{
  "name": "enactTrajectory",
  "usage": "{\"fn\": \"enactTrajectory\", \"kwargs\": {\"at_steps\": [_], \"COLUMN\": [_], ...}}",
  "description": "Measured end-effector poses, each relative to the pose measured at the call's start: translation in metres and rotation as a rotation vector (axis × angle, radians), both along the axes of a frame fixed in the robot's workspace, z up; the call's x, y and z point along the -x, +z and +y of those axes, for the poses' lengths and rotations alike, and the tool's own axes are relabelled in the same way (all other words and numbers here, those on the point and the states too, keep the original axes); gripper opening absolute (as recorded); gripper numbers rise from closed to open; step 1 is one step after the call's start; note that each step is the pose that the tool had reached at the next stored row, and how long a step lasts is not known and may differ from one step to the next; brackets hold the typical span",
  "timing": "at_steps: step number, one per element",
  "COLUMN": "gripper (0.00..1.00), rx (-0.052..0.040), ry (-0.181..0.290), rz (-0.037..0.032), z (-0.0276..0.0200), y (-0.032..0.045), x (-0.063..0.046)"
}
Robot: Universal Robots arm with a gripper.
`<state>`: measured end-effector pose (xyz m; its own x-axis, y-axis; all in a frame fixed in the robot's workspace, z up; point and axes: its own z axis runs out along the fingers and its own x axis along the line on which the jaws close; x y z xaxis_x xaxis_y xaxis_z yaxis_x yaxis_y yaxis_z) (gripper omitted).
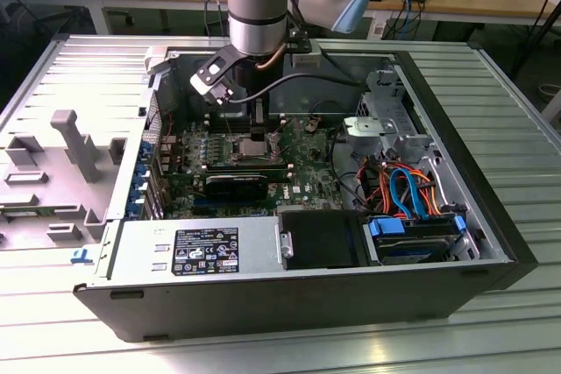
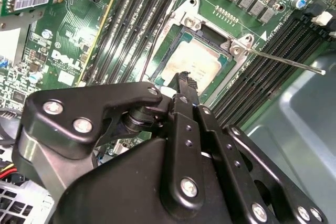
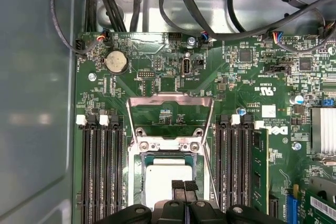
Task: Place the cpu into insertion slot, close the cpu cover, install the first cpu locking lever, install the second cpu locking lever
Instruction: 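Place the cpu into insertion slot, then close the cpu cover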
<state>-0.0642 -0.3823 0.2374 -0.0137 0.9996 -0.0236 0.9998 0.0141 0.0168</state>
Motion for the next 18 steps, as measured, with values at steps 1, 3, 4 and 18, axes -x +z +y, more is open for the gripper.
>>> {"fn": "enactTrajectory", "kwargs": {"at_steps": [1,3,4,18], "gripper": [0.11,0.11,0.11,0.11], "rx": [-0.0003,-0.0006,-0.0005,0.0017], "ry": [0.0,0.0,0.0,0.0], "rz": [0.0,-0.0002,-0.0001,0.0004], "z": [0.0,0.0,0.0,-0.0017], "y": [0.0004,0.0013,0.0014,0.0019], "x": [0.0,0.0,0.0,-0.0046]}}
